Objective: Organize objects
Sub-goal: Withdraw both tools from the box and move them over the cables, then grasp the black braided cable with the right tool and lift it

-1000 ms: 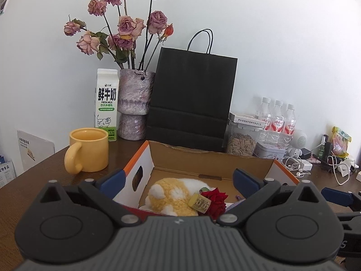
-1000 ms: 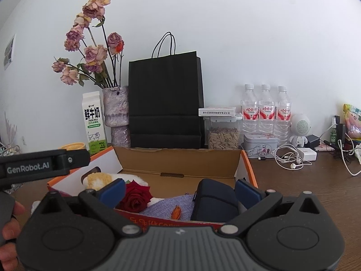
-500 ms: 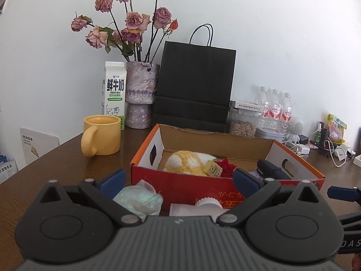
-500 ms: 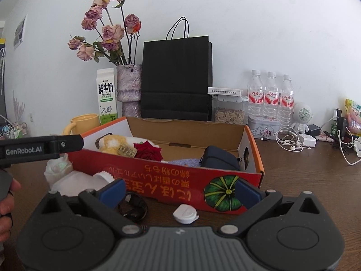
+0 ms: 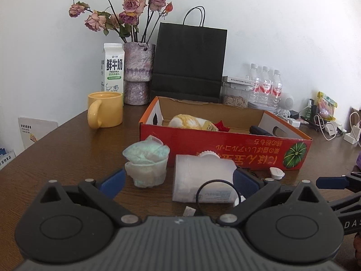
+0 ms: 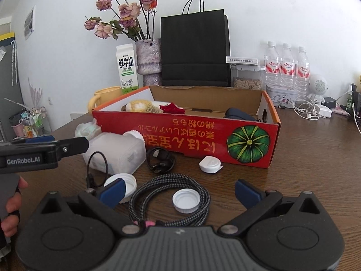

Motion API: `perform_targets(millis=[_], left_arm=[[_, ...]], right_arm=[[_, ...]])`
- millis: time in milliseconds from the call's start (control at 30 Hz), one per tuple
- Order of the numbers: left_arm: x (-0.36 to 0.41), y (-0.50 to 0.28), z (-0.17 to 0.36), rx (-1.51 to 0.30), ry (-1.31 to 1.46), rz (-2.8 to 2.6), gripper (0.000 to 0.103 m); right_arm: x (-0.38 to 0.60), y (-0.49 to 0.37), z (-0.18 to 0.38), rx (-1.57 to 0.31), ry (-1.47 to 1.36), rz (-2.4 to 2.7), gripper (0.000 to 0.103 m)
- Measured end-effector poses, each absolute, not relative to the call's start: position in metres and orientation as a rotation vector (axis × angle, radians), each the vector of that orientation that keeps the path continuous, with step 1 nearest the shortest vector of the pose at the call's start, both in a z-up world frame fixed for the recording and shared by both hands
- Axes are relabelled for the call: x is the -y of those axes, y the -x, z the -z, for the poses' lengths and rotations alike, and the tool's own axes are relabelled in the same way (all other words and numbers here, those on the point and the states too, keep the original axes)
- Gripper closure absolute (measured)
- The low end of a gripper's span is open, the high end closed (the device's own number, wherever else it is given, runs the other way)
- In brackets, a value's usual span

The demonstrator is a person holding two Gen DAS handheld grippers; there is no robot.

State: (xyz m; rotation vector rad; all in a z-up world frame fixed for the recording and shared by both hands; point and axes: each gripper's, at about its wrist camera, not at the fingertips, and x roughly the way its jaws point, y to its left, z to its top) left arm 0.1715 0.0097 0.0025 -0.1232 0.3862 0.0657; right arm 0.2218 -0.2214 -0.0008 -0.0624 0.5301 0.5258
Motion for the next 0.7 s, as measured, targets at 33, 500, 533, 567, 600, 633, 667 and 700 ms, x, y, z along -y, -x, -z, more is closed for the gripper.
perform_targets(millis=[33, 500, 533, 567, 600, 633, 667, 700], left_arm=[[-0.012, -0.170, -0.002, -0.393, 0.137, -0.061, 0.000], [-0.021, -0.172, 0.006, -0.495, 0.188, -0.062, 0.000], [-0.022, -0.172, 0.007, -0.501, 0.192, -0.063, 0.000], [-0.022, -0.173, 0.007, -0.506, 0.198, -0.063, 0.000], [-0.023, -0.173, 0.008, -0.510, 0.203, -0.064, 0.000], [-0.024, -0.173, 0.008, -0.513, 0.208, -0.063, 0.000], [-0.024, -0.173, 0.009, -0.515, 0.211, -0.061, 0.000], [-0.025, -0.173, 0.009, -0.517, 0.213, -0.060, 0.000]], right_arm=[[0.221, -0.221, 0.001, -0.541, 0.064, -0.527, 0.000], [0.198, -0.226, 0.016, -0.683, 0.169, -0.496, 0.000], [0.197, -0.226, 0.016, -0.683, 0.171, -0.497, 0.000], [0.197, -0.227, 0.016, -0.683, 0.172, -0.497, 0.000], [0.196, -0.227, 0.016, -0.683, 0.172, -0.497, 0.000], [0.196, -0.227, 0.016, -0.684, 0.172, -0.498, 0.000], [0.196, -0.227, 0.015, -0.684, 0.171, -0.498, 0.000], [0.197, -0.227, 0.015, -0.684, 0.170, -0.498, 0.000]])
